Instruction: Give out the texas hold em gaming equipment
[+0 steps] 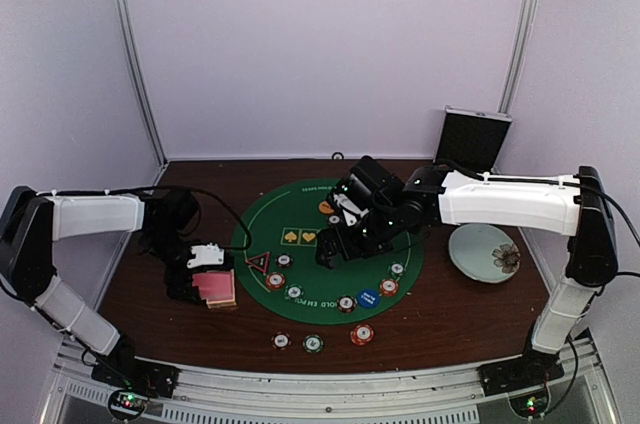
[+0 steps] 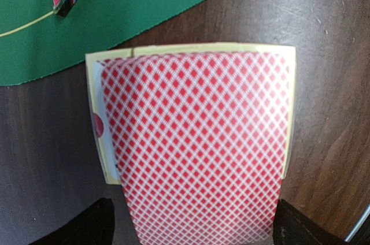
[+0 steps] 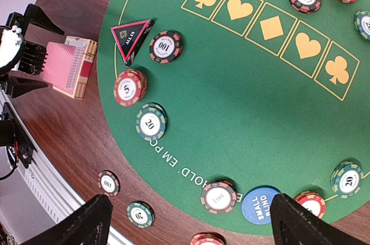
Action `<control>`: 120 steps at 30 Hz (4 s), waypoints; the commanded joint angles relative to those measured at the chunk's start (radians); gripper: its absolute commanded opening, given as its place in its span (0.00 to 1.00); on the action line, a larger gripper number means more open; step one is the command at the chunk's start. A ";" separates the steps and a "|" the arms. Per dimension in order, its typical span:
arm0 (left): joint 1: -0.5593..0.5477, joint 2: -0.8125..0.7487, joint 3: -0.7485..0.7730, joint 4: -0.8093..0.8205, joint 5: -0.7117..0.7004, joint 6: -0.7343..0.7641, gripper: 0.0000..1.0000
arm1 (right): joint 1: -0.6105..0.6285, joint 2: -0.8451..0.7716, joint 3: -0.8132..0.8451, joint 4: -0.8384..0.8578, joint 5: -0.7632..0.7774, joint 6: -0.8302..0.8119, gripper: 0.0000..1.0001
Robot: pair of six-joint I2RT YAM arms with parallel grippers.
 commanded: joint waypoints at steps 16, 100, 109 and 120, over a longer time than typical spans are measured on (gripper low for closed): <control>-0.003 0.041 -0.037 0.092 -0.013 0.010 0.98 | -0.005 -0.008 0.010 -0.017 -0.008 0.001 0.99; -0.009 -0.073 0.221 -0.159 0.161 -0.107 0.00 | -0.039 0.280 0.036 0.759 -0.576 0.447 0.85; -0.033 -0.056 0.256 -0.173 0.149 -0.113 0.00 | -0.039 0.373 0.051 0.986 -0.623 0.603 0.81; -0.051 -0.036 0.279 -0.173 0.139 -0.126 0.00 | -0.031 0.447 0.089 1.085 -0.645 0.676 0.78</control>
